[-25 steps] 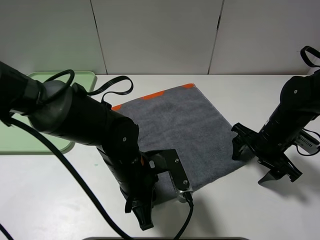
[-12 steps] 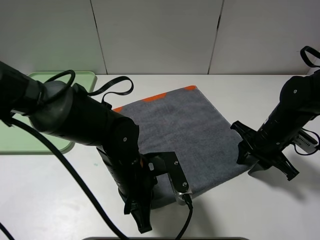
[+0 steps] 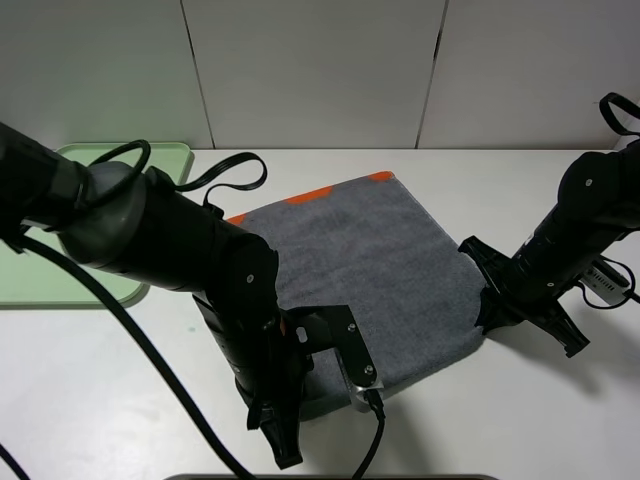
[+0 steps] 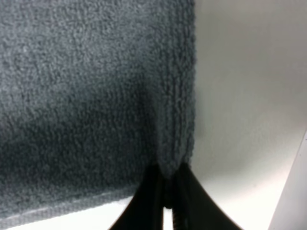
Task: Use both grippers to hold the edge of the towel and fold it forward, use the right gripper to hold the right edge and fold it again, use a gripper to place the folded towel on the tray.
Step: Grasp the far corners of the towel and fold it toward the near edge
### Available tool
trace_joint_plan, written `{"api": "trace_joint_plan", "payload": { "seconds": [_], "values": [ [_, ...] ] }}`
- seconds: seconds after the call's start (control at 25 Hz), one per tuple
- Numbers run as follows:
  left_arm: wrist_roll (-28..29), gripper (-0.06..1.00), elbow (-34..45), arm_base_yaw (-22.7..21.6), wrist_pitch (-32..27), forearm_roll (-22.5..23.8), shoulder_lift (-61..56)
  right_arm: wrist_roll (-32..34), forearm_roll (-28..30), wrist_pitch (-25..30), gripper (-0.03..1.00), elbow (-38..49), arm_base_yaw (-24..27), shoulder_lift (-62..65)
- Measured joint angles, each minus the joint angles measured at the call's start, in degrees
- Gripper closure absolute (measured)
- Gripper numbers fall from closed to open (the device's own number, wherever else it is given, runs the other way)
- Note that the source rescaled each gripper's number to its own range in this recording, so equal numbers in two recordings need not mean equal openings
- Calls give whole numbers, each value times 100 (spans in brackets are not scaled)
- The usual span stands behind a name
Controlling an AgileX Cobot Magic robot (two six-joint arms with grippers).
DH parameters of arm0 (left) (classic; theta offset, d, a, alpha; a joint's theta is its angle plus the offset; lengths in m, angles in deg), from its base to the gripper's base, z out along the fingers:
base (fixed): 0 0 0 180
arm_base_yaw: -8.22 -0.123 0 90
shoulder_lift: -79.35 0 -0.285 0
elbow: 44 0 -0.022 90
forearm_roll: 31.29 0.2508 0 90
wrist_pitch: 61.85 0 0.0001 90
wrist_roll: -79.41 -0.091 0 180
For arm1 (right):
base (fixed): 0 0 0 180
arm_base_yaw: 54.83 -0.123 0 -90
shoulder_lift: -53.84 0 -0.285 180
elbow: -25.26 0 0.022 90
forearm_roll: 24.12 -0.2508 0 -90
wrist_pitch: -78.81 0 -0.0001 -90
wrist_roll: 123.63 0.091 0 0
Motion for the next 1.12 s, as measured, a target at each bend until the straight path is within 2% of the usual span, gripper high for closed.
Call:
{"api": "trace_joint_plan", "payload": {
  "seconds": [0.44, 0.84, 1.12],
  "values": [
    [109, 94, -11, 0, -221, -23, -54, 0, -102, 58, 97, 5, 0, 212],
    [153, 94, -322, 0, -534, 17, -812, -109, -80, 60, 97, 5, 0, 275],
    [153, 94, -452, 0, -736, 29, -924, -254, -127, 61, 97, 11, 0, 374]
  ]
}}
